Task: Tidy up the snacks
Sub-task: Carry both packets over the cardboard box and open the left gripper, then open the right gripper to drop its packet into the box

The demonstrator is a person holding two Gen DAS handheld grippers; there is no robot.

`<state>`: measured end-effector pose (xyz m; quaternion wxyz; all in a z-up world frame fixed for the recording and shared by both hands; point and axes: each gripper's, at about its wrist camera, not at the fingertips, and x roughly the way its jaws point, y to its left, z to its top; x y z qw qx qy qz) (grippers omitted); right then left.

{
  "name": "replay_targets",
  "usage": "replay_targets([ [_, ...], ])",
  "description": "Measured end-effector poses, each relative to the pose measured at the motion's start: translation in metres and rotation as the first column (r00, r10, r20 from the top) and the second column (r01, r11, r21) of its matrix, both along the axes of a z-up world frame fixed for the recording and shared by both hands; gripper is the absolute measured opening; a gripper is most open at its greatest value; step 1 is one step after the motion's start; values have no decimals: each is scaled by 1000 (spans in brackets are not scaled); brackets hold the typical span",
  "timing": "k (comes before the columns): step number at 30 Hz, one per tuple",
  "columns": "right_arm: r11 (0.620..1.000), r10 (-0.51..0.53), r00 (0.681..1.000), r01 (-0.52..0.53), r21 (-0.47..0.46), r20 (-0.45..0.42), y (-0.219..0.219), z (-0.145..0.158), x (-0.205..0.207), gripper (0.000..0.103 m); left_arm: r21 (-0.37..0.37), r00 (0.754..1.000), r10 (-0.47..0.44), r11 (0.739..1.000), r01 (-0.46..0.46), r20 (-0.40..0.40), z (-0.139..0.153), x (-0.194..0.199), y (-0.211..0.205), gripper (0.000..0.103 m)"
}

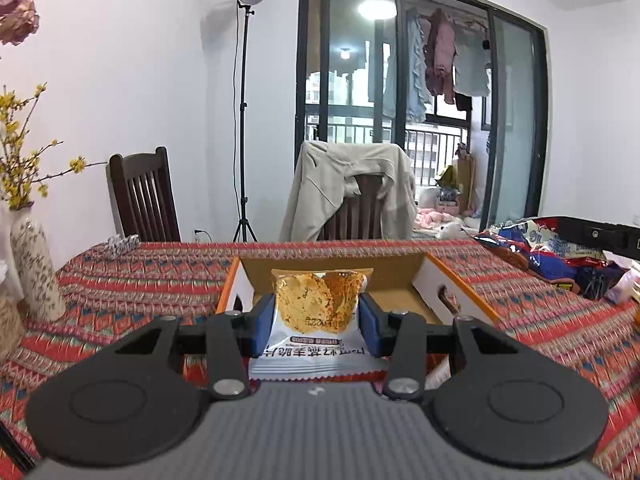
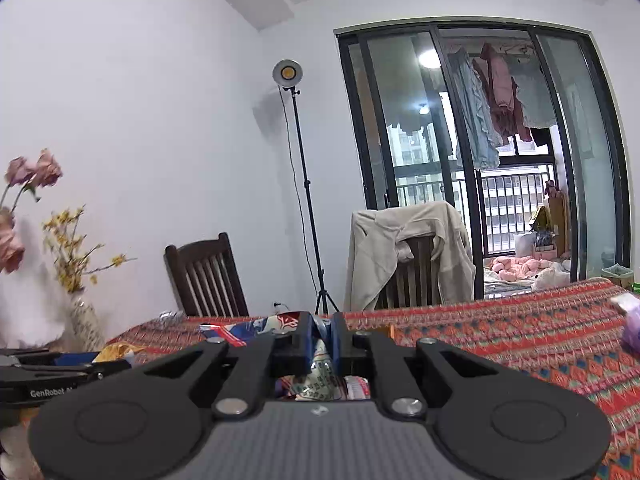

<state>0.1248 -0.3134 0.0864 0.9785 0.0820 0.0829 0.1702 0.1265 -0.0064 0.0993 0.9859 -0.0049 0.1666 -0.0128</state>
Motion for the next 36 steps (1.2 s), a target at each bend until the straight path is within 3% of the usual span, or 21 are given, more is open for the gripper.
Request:
replay_targets([
  [6, 1000, -9, 999, 9, 9, -41, 22, 6, 67, 9, -34, 999, 43, 998, -44, -13, 2, 58, 5, 45],
  [15, 999, -40, 990, 40, -5, -135, 60, -28, 144, 9, -69, 986, 137, 987, -144, -100, -34, 133, 16, 45],
  [21, 998, -55, 983, 51, -25, -177, 66, -62, 157, 9, -51, 979, 154, 985, -162, -133, -59, 145, 20, 45],
  [30, 999, -26, 968, 15, -48, -248, 66, -85, 166, 10, -66, 978, 134, 987, -146, -158, -72, 145, 23, 47],
  [33, 999, -23, 967, 10, -50, -255, 66, -87, 166, 14, -71, 980, 142, 986, -153, -141, -71, 141, 23, 57],
  [35, 999, -29, 967, 19, -45, -251, 66, -86, 165, 28, -75, 980, 153, 984, -163, -125, -69, 138, 25, 79],
  [36, 999, -33, 968, 24, -38, -248, 64, -85, 164, 48, -75, 980, 163, 982, -172, -116, -68, 136, 24, 83],
])
